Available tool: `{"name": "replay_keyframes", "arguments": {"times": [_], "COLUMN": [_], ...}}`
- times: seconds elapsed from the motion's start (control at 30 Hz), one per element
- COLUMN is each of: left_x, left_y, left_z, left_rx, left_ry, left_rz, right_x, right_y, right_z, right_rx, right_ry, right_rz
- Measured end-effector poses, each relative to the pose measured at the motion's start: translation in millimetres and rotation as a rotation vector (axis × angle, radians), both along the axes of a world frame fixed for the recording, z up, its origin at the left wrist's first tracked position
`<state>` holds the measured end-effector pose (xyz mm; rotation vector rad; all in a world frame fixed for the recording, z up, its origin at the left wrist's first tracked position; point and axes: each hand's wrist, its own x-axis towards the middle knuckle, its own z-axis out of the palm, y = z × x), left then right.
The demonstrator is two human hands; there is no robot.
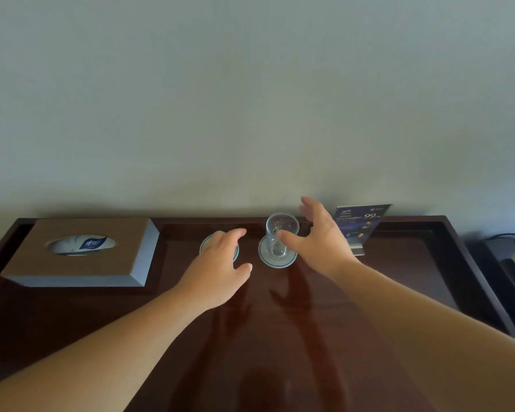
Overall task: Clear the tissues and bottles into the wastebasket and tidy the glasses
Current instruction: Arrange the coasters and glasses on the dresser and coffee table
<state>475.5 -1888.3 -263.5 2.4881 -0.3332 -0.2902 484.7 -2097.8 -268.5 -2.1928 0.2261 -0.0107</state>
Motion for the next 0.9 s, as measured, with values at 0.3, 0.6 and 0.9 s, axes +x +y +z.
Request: {"name": "replay_keyframes", "arguments": {"times": [0.3, 0.6, 0.9], "left_x": [-11, -54, -147], "left_y": [-17, -34, -65], "left_z": [65, 117, 128], "left_rx": [-0.011, -0.083, -0.131], "left_ry": [-0.165, -0.289, -0.257], "left_rz": [-0.141, -0.449, -0.744], "right_x": [-53, -167, -314], "right_y": [-2, 3, 13], "right_z": [84, 140, 153], "right_rx": [-0.067, -0.221, -0.287], "right_ry": [-0.184, -0.219, -0.139], "right_rz": [-0.089, -0.379, -0.663]}}
